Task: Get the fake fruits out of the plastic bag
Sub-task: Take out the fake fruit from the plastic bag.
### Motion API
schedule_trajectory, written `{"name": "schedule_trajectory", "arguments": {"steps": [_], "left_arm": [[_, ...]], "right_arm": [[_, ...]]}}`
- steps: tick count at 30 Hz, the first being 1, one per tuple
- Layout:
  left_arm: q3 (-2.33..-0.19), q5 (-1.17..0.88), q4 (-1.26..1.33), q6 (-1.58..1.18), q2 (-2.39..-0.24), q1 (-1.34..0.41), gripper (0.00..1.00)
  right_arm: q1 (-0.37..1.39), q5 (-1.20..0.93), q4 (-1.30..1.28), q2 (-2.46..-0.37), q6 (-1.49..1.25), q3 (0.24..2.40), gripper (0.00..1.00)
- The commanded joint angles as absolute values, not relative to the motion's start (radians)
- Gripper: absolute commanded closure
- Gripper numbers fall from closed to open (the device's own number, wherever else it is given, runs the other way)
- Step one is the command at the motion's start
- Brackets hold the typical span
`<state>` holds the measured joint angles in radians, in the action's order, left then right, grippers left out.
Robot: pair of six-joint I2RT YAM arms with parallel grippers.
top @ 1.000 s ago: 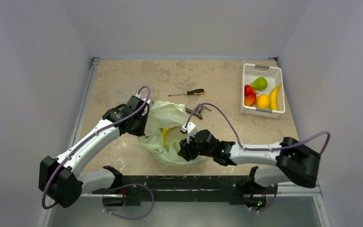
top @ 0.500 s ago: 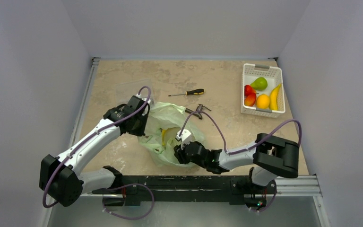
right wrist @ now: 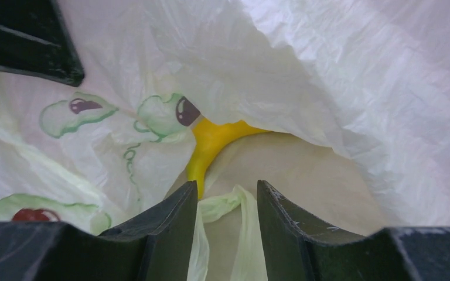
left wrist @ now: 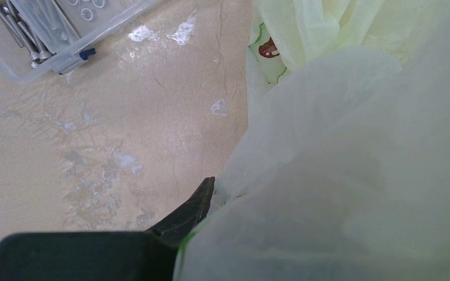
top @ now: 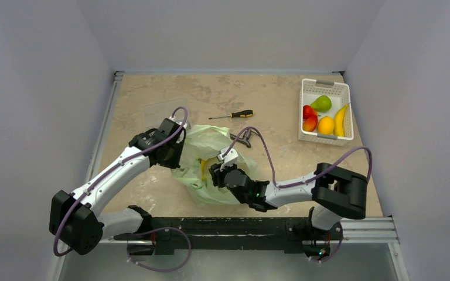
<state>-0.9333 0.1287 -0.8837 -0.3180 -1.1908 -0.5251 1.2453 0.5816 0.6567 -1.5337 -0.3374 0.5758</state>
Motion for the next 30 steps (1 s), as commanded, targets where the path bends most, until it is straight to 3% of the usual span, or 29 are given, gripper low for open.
{"name": "schedule_trajectory", "arguments": {"steps": [1, 5, 9, 13, 15, 19, 30], "left_arm": [[-0.956, 0.105, -0.853, -0.308, -1.158, -0.528, 1.0], [-0.954, 0.045, -0.834, -0.303, -1.147, -0.53, 1.0], [-0.945, -0.016, -0.804, -0.298, -1.116, -0.53, 1.0], [-0.942, -0.072, -0.786, -0.293, -1.093, -0.537, 1.0], [-0.938, -0.084, -0.779, -0.291, -1.085, -0.546, 1.0], [-0.938, -0.085, -0.786, -0.29, -1.091, -0.564, 1.0], [-0.94, -0.078, -0.797, -0.287, -1.083, -0.575, 1.0]], "right_arm": [[1.246, 0.799, 0.693, -1.619, -0.491, 0.67, 0.6], [1.235, 0.822, 0.65, -1.683, -0.673, 0.73, 0.56], [1.192, 0.777, 0.612, -1.743, -0.79, 0.795, 0.43], [1.132, 0.7, 0.566, -1.803, -0.895, 0.845, 0.42], [1.117, 0.696, 0.561, -1.837, -0.905, 0.87, 0.39], [1.107, 0.699, 0.542, -1.904, -0.893, 0.93, 0.22], [1.09, 0.75, 0.368, -2.105, -0.801, 1.113, 0.14]]}}
